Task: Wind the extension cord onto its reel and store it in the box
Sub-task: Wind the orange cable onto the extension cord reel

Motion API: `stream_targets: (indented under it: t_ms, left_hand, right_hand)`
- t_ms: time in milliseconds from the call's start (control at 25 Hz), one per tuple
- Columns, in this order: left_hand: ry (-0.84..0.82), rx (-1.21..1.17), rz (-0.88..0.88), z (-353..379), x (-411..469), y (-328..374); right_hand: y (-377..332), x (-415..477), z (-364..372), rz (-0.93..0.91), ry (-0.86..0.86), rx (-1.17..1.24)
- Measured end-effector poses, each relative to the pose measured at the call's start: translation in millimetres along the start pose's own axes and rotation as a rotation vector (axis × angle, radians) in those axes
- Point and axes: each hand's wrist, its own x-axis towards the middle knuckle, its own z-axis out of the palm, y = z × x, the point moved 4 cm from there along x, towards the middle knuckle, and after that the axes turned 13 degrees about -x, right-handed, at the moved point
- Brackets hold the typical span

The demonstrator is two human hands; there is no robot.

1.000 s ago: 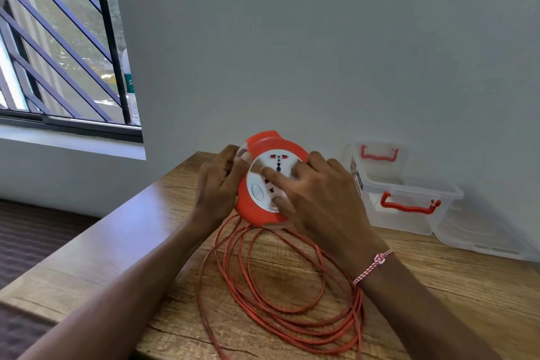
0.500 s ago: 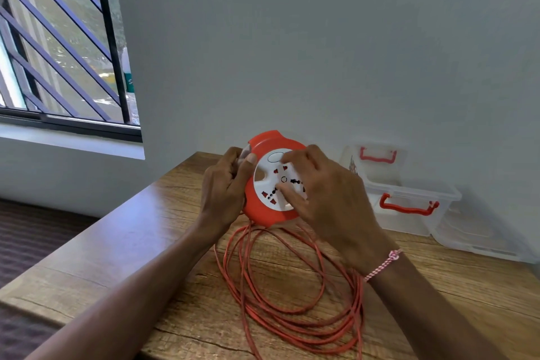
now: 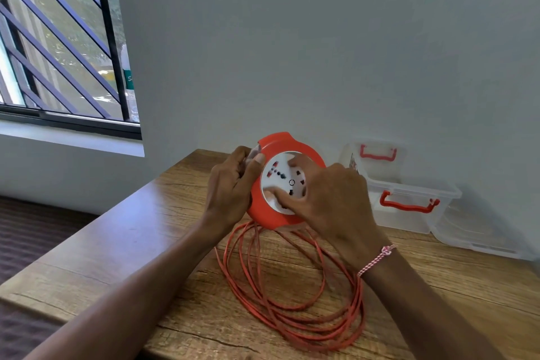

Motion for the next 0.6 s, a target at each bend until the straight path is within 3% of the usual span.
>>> stream_targets:
  t_ms: [80, 160, 360, 480, 600]
  left_hand:
    - [-0.003, -0.012, 0.000, 3, -2, 2]
    - [0.002, -0.025, -0.023, 3, -2, 1]
    - [0.061, -0.014, -0.077, -7, 3, -3]
    - [0.026, -0.014, -0.106, -8, 3, -4]
    - [0.006, -0.037, -0.111, -7, 2, -4]
  right_hand:
    - [2, -1, 9, 0.243, -0.088, 0.243]
    - [4, -2, 8, 0.269, -0.085, 0.296]
    - [4, 1, 3, -0.296, -0.036, -0.076]
    - [4, -2, 8, -0.398, -0.076, -0.270]
    - [3, -1, 7, -0.434, -0.056, -0.303]
